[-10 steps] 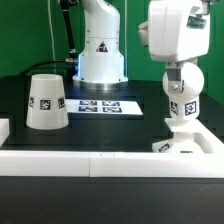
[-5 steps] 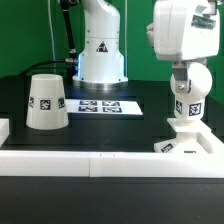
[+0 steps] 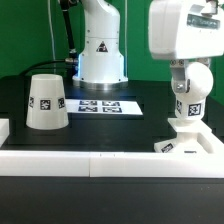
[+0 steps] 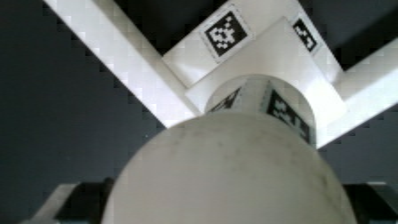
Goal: Assemble lamp
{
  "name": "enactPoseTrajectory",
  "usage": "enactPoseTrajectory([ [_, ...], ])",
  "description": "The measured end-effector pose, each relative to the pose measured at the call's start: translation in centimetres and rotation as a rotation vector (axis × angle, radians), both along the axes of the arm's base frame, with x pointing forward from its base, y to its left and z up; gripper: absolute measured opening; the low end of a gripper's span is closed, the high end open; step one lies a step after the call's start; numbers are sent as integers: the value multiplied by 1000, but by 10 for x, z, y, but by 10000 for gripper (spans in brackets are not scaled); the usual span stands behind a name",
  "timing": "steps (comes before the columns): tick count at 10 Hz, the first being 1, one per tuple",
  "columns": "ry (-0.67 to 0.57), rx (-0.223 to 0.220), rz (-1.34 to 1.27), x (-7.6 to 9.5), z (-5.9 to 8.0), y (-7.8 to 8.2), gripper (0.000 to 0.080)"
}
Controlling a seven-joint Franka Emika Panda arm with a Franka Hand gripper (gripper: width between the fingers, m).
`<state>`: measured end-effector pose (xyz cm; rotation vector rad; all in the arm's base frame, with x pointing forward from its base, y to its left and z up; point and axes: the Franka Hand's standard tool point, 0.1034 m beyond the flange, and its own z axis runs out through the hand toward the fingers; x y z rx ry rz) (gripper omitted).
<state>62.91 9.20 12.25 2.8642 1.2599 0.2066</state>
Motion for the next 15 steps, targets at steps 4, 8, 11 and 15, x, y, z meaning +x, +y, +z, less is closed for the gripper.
enactPoseTrajectory([
  [4, -22, 57, -355, -4, -1, -1, 579],
  [8, -82, 126, -633, -3, 0, -5, 579],
  [11, -99, 179, -888, 1, 2, -1, 579],
  [15, -86, 262, -1179, 0, 2, 5, 579],
])
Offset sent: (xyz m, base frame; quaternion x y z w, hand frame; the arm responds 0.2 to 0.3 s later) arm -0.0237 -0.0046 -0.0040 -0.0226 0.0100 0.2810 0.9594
